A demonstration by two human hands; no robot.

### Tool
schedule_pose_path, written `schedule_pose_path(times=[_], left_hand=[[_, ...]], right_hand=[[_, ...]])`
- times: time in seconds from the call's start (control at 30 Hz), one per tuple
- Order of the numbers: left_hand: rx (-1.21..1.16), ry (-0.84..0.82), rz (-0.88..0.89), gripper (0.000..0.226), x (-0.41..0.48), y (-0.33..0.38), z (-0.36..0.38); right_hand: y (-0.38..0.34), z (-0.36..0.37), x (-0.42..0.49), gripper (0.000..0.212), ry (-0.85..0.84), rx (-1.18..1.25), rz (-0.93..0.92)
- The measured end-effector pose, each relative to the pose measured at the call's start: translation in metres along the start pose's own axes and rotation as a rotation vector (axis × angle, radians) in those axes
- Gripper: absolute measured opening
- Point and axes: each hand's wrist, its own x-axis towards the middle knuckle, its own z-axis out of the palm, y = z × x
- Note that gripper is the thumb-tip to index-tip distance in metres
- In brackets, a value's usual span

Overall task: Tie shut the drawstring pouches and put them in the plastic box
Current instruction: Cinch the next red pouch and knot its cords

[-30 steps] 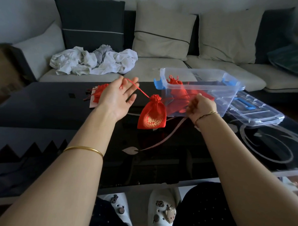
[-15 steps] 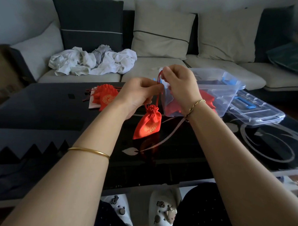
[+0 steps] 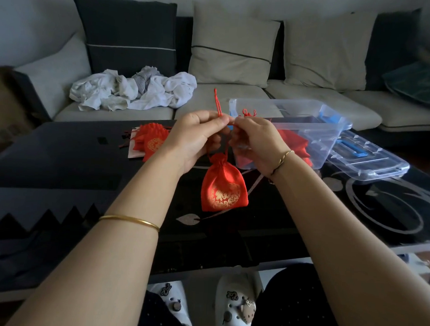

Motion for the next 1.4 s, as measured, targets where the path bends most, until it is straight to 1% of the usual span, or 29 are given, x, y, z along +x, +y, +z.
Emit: schedule_pose_path(times=[0.03, 0.1, 0.13, 0.2, 0.23, 0.27, 0.3, 0.37, 0.4, 0.43, 0.5, 0.6, 0.67, 0.77, 0.9, 1.07, 1.17, 1.33, 1.4], left_hand=[[0.003, 0.019, 0.001, 0.016, 0.0, -0.001, -0.001], [0.005, 0.051, 0.01, 0.015, 0.001, -0.003, -0.002], [0.007, 0.058, 0.019, 0.015, 0.001, -0.004, -0.003], [0.029, 0.056, 0.03, 0.017, 0.001, -0.004, -0.005], [0.047, 0.05, 0.029, 0.019, 0.002, -0.004, -0.006], [0.07, 0.042, 0.028, 0.02, 0.001, -0.004, -0.006], [0.099, 0.031, 0.032, 0.02, 0.001, -0.004, -0.006], [0.168, -0.009, 0.058, 0.021, 0.001, -0.003, -0.005], [0.205, -0.032, 0.083, 0.022, 0.0, -0.003, -0.005], [0.251, -0.048, 0.116, 0.022, 0.001, -0.003, -0.005], [0.392, -0.042, 0.203, 0.021, 0.002, -0.004, -0.004], [0.57, 0.043, 0.372, 0.023, 0.003, -0.008, -0.003], [0.608, 0.103, 0.443, 0.025, 0.004, -0.01, -0.002], [0.62, 0.133, 0.471, 0.027, 0.003, -0.01, -0.002], [0.61, 0.096, 0.5, 0.029, 0.001, -0.009, -0.001], [0.665, 0.094, 0.519, 0.028, 0.0, -0.009, -0.002], [0.692, 0.106, 0.536, 0.026, 0.0, -0.008, -0.002], [0.76, 0.156, 0.597, 0.026, -0.002, -0.008, -0.001], [0.765, 0.183, 0.622, 0.026, -0.003, -0.008, 0.0]], right_hand=[[-0.002, 0.0, 0.0, 0.031, -0.007, 0.049, 0.032], [-0.005, -0.004, -0.003, 0.033, -0.079, 0.084, 0.111], [-0.005, -0.007, -0.005, 0.033, -0.136, 0.024, 0.158], [-0.003, -0.01, -0.01, 0.031, -0.214, -0.258, 0.235], [0.0, -0.01, -0.009, 0.03, -0.218, -0.381, 0.259], [0.003, -0.01, -0.007, 0.029, -0.197, -0.439, 0.256], [0.006, -0.009, -0.004, 0.028, -0.154, -0.424, 0.223], [0.011, -0.008, 0.003, 0.024, -0.052, -0.28, 0.107], [0.011, -0.008, 0.005, 0.023, -0.038, -0.211, 0.064], [0.012, -0.008, 0.006, 0.025, -0.051, -0.142, 0.046], [0.013, -0.007, 0.003, 0.025, -0.132, -0.023, 0.059], [0.015, -0.006, 0.0, 0.022, -0.237, 0.02, 0.129], [0.014, -0.007, -0.002, 0.02, -0.271, 0.097, 0.18], [0.012, -0.011, -0.004, 0.018, -0.341, 0.185, 0.256], [0.012, -0.015, -0.003, 0.019, -0.411, 0.209, 0.308], [0.014, -0.017, -0.001, 0.02, -0.445, 0.19, 0.298], [0.013, -0.019, 0.0, 0.019, -0.424, 0.244, 0.299], [0.014, -0.022, 0.002, 0.031, -0.38, 0.267, 0.345], [0.016, -0.02, 0.003, 0.032, -0.383, 0.265, 0.359]])
